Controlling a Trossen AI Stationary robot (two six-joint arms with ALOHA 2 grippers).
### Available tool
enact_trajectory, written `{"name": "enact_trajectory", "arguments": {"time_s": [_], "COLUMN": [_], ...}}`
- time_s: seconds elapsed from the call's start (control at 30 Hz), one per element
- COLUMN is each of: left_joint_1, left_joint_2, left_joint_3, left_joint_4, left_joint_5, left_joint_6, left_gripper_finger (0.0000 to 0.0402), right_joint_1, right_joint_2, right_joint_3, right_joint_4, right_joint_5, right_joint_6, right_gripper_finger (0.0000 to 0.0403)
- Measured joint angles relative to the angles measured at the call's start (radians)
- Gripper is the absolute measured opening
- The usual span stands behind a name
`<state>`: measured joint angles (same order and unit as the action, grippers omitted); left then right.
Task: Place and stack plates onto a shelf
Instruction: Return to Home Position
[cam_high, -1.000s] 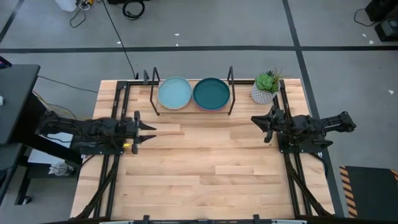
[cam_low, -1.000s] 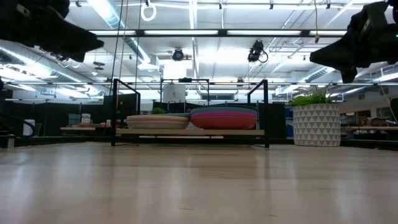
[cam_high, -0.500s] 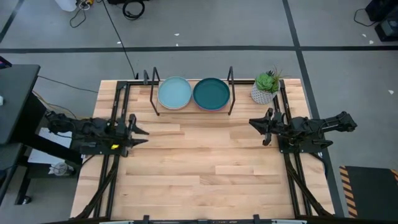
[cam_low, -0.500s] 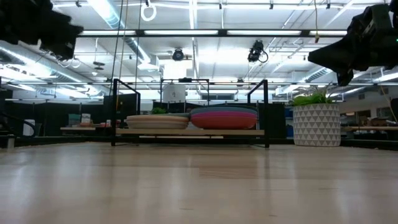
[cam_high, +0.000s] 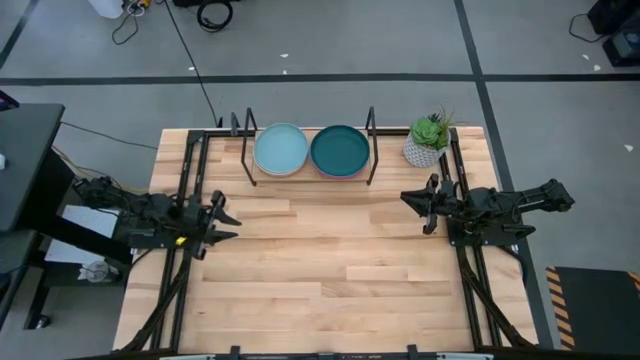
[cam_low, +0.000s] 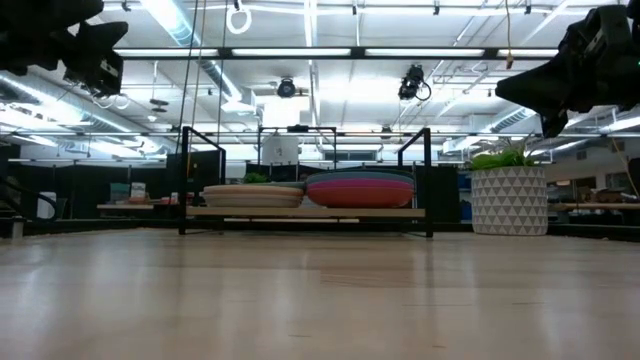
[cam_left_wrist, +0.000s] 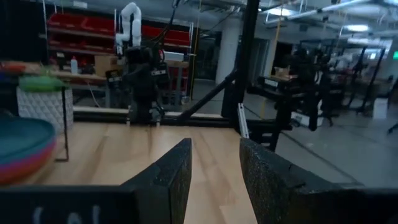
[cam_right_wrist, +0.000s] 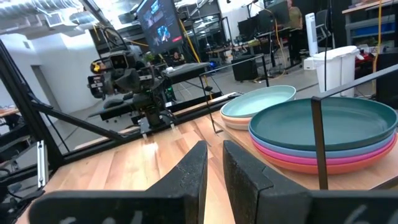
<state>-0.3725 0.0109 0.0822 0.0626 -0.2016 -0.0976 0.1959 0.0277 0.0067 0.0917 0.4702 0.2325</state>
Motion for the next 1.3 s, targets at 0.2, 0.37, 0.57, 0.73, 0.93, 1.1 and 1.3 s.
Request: {"name": "enact_trajectory", "arguments": {"time_s": [0.2, 0.37, 0.57, 0.73, 0.93, 1.1, 1.3], "left_joint_1": [0.0, 0.0, 0.0, 0.0, 0.0, 0.0, 0.0], "left_joint_2": [0.001, 0.002, 0.002, 0.002, 0.002, 0.002, 0.002], "left_joint_3": [0.0, 0.0, 0.0, 0.0, 0.0, 0.0, 0.001], "left_joint_4": [0.001, 0.001, 0.001, 0.001, 0.001, 0.001, 0.0], "left_joint_5": [0.0, 0.0, 0.0, 0.0, 0.0, 0.0, 0.0], "left_joint_6": [-0.124, -0.126, -0.126, -0.126, -0.125, -0.125, -0.124], "left_gripper_finger": [0.0142, 0.0142, 0.0142, 0.0142, 0.0142, 0.0142, 0.0142], "right_joint_1": [0.0, 0.0, 0.0, 0.0, 0.0, 0.0, 0.0], "right_joint_2": [0.0, 0.0, 0.0, 0.0, 0.0, 0.0, 0.0], "right_joint_3": [0.0, 0.0, 0.001, 0.001, 0.001, 0.001, 0.001], "right_joint_4": [0.001, 0.001, 0.001, 0.001, 0.001, 0.001, 0.001], "right_joint_5": [0.0, 0.0, 0.0, 0.0, -0.001, -0.001, -0.001], "right_joint_6": [0.0, 0.0, 0.0, 0.0, 0.0, 0.0, 0.0], "right_gripper_finger": [0.0057, 0.0057, 0.0057, 0.0057, 0.0057, 0.0057, 0.0057]}}
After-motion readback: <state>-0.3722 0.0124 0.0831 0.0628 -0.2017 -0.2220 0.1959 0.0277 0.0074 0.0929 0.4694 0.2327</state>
